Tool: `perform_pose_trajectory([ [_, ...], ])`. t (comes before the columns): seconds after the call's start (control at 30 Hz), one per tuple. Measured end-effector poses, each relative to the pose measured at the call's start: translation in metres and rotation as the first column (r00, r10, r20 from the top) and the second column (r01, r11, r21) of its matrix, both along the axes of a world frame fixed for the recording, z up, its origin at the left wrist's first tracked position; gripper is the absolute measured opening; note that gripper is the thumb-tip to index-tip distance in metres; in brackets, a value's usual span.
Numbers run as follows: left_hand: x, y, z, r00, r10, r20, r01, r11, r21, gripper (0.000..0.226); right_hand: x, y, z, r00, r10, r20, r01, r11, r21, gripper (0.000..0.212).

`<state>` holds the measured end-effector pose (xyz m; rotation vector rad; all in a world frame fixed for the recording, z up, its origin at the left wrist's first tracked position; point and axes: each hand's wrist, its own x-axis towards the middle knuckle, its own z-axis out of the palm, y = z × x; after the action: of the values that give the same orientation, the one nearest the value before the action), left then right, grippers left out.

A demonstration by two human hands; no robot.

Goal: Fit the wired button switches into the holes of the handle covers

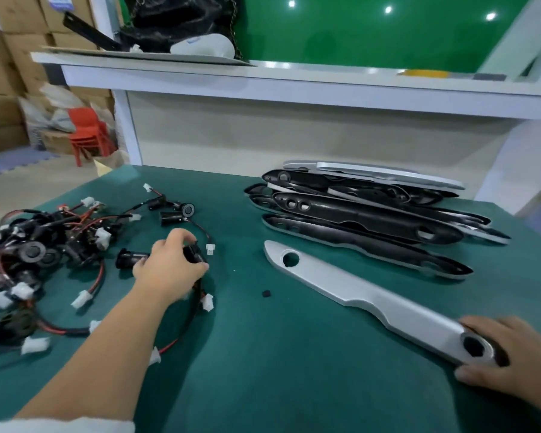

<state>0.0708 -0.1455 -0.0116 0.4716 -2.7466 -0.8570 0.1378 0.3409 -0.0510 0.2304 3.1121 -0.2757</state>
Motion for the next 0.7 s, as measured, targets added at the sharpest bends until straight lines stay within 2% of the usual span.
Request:
perform_pose_trajectory([
  [0.07, 0.01, -0.001, 0.009, 0.986, 0.002, -0.167, 0.015, 0.995, 0.1, 0.049, -0.001, -0.007, 0.009, 0.998, 0.067, -0.002, -0.067, 0.998, -0.014, 0.068],
  [0.13, 0.017, -0.003, 0.024, 0.94, 0.038, -0.338, 0.007, 0.991, 0.131, 0.053, 0.0, -0.014, 0.013, 0.994, 0.099, -0.036, -0.101, 0.993, -0.058, 0.059],
  [0.2, 0.021, 0.0, 0.041, 0.866, 0.05, -0.497, 0.1, 0.958, 0.269, 0.045, 0.002, -0.017, 0.015, 0.991, 0.124, -0.053, -0.128, 0.989, -0.068, 0.058],
  [0.23, 0.025, 0.005, 0.049, 0.813, 0.059, -0.579, 0.228, 0.883, 0.41, 0.038, 0.004, -0.019, 0.015, 0.989, 0.137, -0.055, -0.14, 0.988, -0.068, 0.061],
  [0.27, 0.029, 0.01, 0.056, 0.751, 0.082, -0.656, 0.384, 0.753, 0.534, 0.035, 0.005, -0.021, 0.016, 0.987, 0.151, -0.052, -0.154, 0.986, -0.07, 0.064],
  [0.3, 0.033, 0.014, 0.06, 0.692, 0.12, -0.712, 0.499, 0.634, 0.591, 0.035, 0.005, -0.022, 0.017, 0.985, 0.167, -0.036, -0.17, 0.983, -0.068, 0.066],
  [0.33, 0.036, 0.017, 0.062, 0.64, 0.145, -0.755, 0.56, 0.585, 0.587, 0.035, 0.005, -0.024, 0.017, 0.982, 0.189, -0.028, -0.19, 0.98, -0.057, 0.068],
  [0.37, 0.037, 0.02, 0.062, 0.601, 0.156, -0.784, 0.574, 0.598, 0.559, 0.035, 0.005, -0.025, 0.015, 0.978, 0.207, -0.026, -0.207, 0.978, -0.035, 0.069],
  [0.43, 0.037, 0.025, 0.058, 0.554, 0.154, -0.818, 0.521, 0.703, 0.485, 0.039, 0.004, -0.026, 0.011, 0.976, 0.218, -0.023, -0.219, 0.976, -0.017, 0.068],
  [0.57, 0.033, 0.031, 0.046, 0.507, 0.072, -0.859, 0.395, 0.866, 0.306, 0.047, 0.002, -0.018, 0.004, 0.975, 0.222, -0.028, -0.223, 0.974, -0.042, 0.066],
  [0.7, 0.028, 0.031, 0.035, 0.518, 0.03, -0.855, 0.377, 0.889, 0.259, 0.05, 0.004, -0.017, 0.004, 0.97, 0.228, -0.082, -0.234, 0.969, -0.074, 0.068],
])
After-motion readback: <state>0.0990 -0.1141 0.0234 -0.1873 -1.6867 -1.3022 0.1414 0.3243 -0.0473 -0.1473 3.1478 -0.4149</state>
